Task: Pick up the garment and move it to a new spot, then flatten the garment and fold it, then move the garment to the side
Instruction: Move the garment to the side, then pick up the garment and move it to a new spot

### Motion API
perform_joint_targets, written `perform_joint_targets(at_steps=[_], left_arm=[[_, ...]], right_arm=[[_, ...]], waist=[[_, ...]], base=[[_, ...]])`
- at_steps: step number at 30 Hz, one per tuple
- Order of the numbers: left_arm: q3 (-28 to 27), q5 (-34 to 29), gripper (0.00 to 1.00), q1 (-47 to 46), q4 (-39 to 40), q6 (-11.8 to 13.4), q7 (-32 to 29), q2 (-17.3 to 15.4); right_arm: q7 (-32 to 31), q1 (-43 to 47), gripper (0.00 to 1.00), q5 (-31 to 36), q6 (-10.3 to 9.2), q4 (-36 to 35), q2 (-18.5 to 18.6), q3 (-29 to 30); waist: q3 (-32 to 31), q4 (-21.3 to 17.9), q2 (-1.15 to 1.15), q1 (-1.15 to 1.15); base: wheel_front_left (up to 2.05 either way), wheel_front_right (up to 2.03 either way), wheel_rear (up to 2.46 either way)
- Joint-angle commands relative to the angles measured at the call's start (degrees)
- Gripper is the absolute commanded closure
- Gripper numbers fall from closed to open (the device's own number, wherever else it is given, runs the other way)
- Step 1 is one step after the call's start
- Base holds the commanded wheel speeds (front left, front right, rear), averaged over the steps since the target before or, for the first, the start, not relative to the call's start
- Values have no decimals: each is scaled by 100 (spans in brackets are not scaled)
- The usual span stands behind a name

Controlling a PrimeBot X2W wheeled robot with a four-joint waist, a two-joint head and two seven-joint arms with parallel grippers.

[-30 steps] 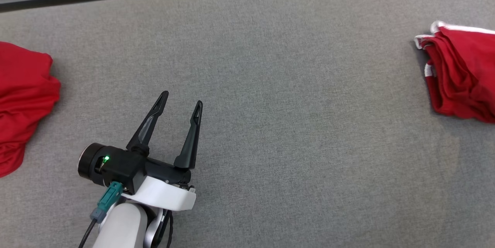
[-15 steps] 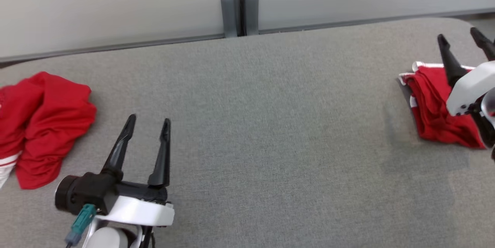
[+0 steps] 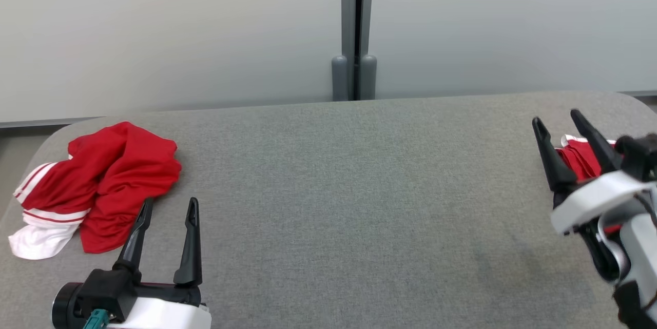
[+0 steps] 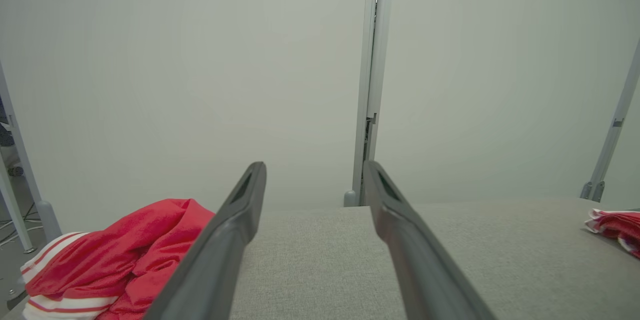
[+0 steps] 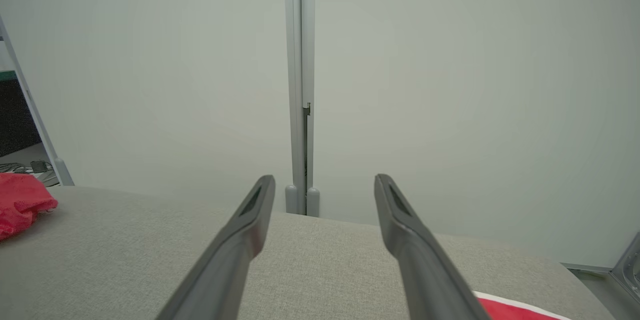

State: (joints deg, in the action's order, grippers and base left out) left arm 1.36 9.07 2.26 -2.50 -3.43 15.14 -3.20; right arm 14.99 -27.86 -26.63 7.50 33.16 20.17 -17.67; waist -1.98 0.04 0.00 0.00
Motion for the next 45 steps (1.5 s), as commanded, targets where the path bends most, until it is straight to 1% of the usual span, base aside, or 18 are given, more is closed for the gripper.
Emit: perform_joint_targets(at_steps=[1,3,4,7,16,22,39,45], left_arm=[[-9,-13,0,79,-9,37,-1,-17],[4,9,0,118,-40,49,-1,-8],[4,9,0,118,-40,49,-1,-8],[50,58,0,186,-95,64,-1,4],[99,145,0,262,-328,170,-1,18],[112,154,0,235,-398,198,-1,20],[252,276,0,172,-439,278,-1,22],[239,272,0,154,-472,303,-1,21]], right_arm=[[22,349,0,94,0,-199,-65,152],[24,703,0,206,0,-531,-174,386],[24,703,0,206,0,-531,-174,386],[24,1221,0,390,0,-963,-331,715],[25,2261,0,580,0,-1699,-779,1199],[26,2576,0,642,0,-2089,-925,1148],[26,2602,0,621,0,-2112,-902,1051],[26,2569,0,630,0,-2085,-912,1012]], waist=[[-71,70,0,0],[-101,95,0,0],[-101,95,0,0],[-128,112,0,0],[-132,81,0,0],[-64,24,0,0],[-24,-8,0,0],[-34,48,0,0]], base=[[0,0,0],[0,0,0],[0,0,0],[0,0,0],[0,0,0],[0,0,0],[0,0,0],[0,0,0]])
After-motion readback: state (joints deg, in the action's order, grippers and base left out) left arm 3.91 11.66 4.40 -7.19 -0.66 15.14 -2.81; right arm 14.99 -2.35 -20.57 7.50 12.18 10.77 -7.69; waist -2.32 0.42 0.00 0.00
